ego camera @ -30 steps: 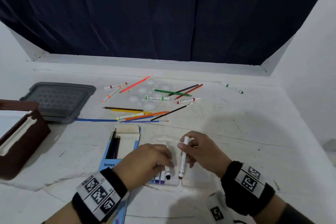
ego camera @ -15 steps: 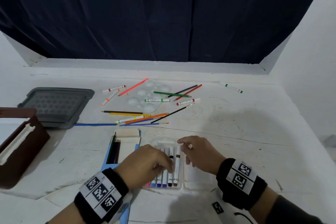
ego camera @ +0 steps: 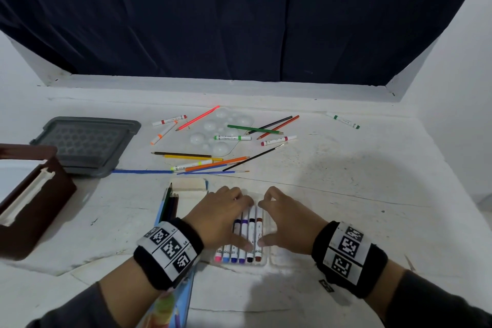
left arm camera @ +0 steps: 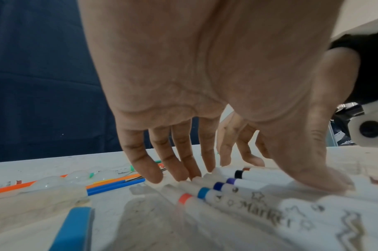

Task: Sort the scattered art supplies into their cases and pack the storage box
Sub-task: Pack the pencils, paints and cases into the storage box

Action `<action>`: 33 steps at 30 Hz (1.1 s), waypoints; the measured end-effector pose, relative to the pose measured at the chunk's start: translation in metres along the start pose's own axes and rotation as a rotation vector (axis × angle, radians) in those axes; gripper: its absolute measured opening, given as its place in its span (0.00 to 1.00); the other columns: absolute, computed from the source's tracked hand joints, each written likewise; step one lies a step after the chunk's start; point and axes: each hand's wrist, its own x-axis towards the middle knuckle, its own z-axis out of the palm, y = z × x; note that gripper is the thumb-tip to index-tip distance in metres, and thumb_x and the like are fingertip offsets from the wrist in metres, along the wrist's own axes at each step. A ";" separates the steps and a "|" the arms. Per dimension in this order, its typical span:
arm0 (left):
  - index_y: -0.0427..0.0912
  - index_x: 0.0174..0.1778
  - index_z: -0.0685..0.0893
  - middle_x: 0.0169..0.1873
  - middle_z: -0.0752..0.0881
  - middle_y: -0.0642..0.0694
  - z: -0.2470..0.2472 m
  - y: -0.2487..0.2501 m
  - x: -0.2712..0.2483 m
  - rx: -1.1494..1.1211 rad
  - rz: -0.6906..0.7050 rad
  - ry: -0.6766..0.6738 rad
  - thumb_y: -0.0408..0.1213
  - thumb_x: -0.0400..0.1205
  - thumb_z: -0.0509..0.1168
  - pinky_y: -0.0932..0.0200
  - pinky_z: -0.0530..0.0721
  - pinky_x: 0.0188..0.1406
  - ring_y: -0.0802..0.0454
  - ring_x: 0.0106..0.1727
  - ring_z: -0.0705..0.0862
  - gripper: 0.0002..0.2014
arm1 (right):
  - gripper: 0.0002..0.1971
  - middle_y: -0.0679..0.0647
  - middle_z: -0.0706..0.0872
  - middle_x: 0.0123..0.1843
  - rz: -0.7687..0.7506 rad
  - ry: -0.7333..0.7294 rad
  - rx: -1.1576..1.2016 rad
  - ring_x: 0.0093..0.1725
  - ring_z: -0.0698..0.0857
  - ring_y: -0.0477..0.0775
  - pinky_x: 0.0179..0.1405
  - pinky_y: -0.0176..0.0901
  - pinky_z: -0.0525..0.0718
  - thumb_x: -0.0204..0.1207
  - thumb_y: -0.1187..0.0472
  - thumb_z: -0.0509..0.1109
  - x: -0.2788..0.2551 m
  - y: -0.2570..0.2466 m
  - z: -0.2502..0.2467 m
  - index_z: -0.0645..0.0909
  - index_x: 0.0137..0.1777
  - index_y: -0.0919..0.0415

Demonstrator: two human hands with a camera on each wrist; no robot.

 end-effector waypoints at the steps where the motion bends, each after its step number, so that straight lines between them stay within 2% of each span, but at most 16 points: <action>1: 0.52 0.75 0.71 0.62 0.76 0.51 0.000 0.001 0.000 0.000 -0.005 0.002 0.68 0.69 0.73 0.50 0.77 0.58 0.50 0.60 0.73 0.42 | 0.33 0.51 0.70 0.65 -0.001 0.002 -0.010 0.56 0.79 0.54 0.53 0.41 0.77 0.70 0.45 0.80 0.000 -0.001 -0.001 0.76 0.69 0.61; 8: 0.53 0.70 0.74 0.59 0.78 0.54 -0.001 0.005 0.000 -0.006 -0.022 0.032 0.67 0.66 0.75 0.55 0.76 0.53 0.53 0.56 0.74 0.40 | 0.28 0.50 0.68 0.55 -0.016 -0.027 -0.044 0.48 0.76 0.52 0.44 0.41 0.74 0.62 0.48 0.85 0.012 -0.006 -0.003 0.78 0.55 0.61; 12: 0.53 0.68 0.77 0.56 0.79 0.53 -0.003 0.006 0.002 -0.016 -0.027 0.038 0.67 0.66 0.76 0.55 0.76 0.52 0.52 0.54 0.74 0.38 | 0.28 0.50 0.68 0.52 -0.042 -0.026 -0.060 0.47 0.74 0.51 0.42 0.40 0.73 0.62 0.50 0.86 0.015 -0.006 -0.001 0.77 0.55 0.61; 15: 0.53 0.70 0.77 0.59 0.79 0.54 0.001 0.005 0.001 -0.050 -0.019 0.056 0.65 0.66 0.77 0.52 0.79 0.56 0.53 0.57 0.75 0.38 | 0.29 0.49 0.71 0.53 -0.049 0.003 -0.038 0.47 0.76 0.51 0.39 0.37 0.72 0.61 0.49 0.86 0.013 -0.001 0.001 0.79 0.57 0.61; 17: 0.54 0.70 0.78 0.60 0.79 0.53 0.004 0.005 -0.002 -0.082 -0.021 0.056 0.63 0.67 0.77 0.50 0.80 0.59 0.52 0.59 0.75 0.37 | 0.31 0.50 0.75 0.57 -0.052 0.005 -0.036 0.50 0.79 0.52 0.47 0.41 0.78 0.63 0.47 0.85 0.010 0.000 -0.001 0.80 0.61 0.60; 19: 0.55 0.69 0.79 0.60 0.80 0.53 0.002 0.004 -0.005 -0.150 -0.011 0.059 0.59 0.70 0.77 0.52 0.80 0.60 0.54 0.60 0.76 0.32 | 0.28 0.49 0.77 0.60 -0.067 0.034 -0.074 0.53 0.81 0.52 0.52 0.44 0.82 0.68 0.45 0.80 0.008 0.002 -0.005 0.81 0.64 0.59; 21: 0.54 0.67 0.82 0.58 0.81 0.54 -0.006 -0.004 -0.009 -0.320 -0.027 0.089 0.55 0.74 0.76 0.59 0.79 0.58 0.57 0.58 0.78 0.25 | 0.21 0.47 0.78 0.61 -0.084 0.123 -0.076 0.54 0.81 0.50 0.53 0.42 0.81 0.75 0.46 0.74 0.011 0.007 -0.010 0.82 0.64 0.56; 23: 0.54 0.63 0.85 0.55 0.83 0.56 -0.016 -0.021 -0.011 -0.488 -0.102 0.178 0.52 0.78 0.74 0.63 0.79 0.53 0.60 0.55 0.81 0.18 | 0.17 0.45 0.79 0.62 -0.069 0.213 -0.048 0.56 0.81 0.47 0.54 0.38 0.79 0.80 0.48 0.68 0.019 0.012 -0.019 0.82 0.64 0.54; 25: 0.51 0.58 0.87 0.52 0.84 0.55 -0.024 -0.044 -0.011 -0.505 -0.173 0.295 0.45 0.80 0.72 0.64 0.80 0.50 0.59 0.53 0.82 0.11 | 0.16 0.45 0.79 0.64 -0.035 0.255 -0.052 0.60 0.80 0.48 0.57 0.39 0.78 0.81 0.50 0.66 0.034 0.019 -0.029 0.81 0.66 0.53; 27: 0.47 0.57 0.88 0.51 0.85 0.51 -0.031 -0.068 -0.008 -0.459 -0.251 0.339 0.38 0.81 0.70 0.62 0.81 0.52 0.55 0.52 0.83 0.09 | 0.18 0.47 0.78 0.67 0.004 0.263 -0.077 0.66 0.77 0.49 0.62 0.42 0.77 0.82 0.50 0.64 0.052 0.030 -0.038 0.78 0.69 0.53; 28: 0.45 0.58 0.88 0.52 0.85 0.49 -0.033 -0.080 -0.005 -0.433 -0.297 0.326 0.37 0.82 0.69 0.59 0.81 0.55 0.53 0.53 0.83 0.10 | 0.19 0.48 0.77 0.70 0.020 0.263 -0.088 0.69 0.76 0.50 0.66 0.42 0.75 0.82 0.51 0.63 0.062 0.036 -0.042 0.77 0.72 0.53; 30: 0.46 0.60 0.86 0.54 0.85 0.47 -0.036 -0.100 0.003 -0.379 -0.381 0.264 0.45 0.81 0.66 0.51 0.81 0.60 0.49 0.56 0.83 0.14 | 0.23 0.49 0.74 0.76 0.044 0.245 -0.108 0.74 0.72 0.51 0.72 0.43 0.71 0.83 0.53 0.62 0.081 0.050 -0.049 0.72 0.77 0.55; 31: 0.48 0.60 0.85 0.55 0.84 0.48 -0.037 -0.108 0.007 -0.345 -0.412 0.222 0.49 0.79 0.63 0.49 0.81 0.61 0.48 0.57 0.83 0.17 | 0.24 0.50 0.72 0.78 0.054 0.230 -0.120 0.77 0.70 0.52 0.74 0.43 0.69 0.84 0.54 0.61 0.091 0.056 -0.053 0.69 0.79 0.56; 33: 0.50 0.61 0.83 0.54 0.81 0.50 -0.037 -0.119 0.016 -0.253 -0.437 0.134 0.51 0.78 0.61 0.48 0.81 0.62 0.47 0.58 0.82 0.18 | 0.24 0.51 0.68 0.82 0.083 0.196 -0.145 0.79 0.68 0.53 0.76 0.44 0.67 0.85 0.55 0.58 0.108 0.068 -0.059 0.65 0.81 0.57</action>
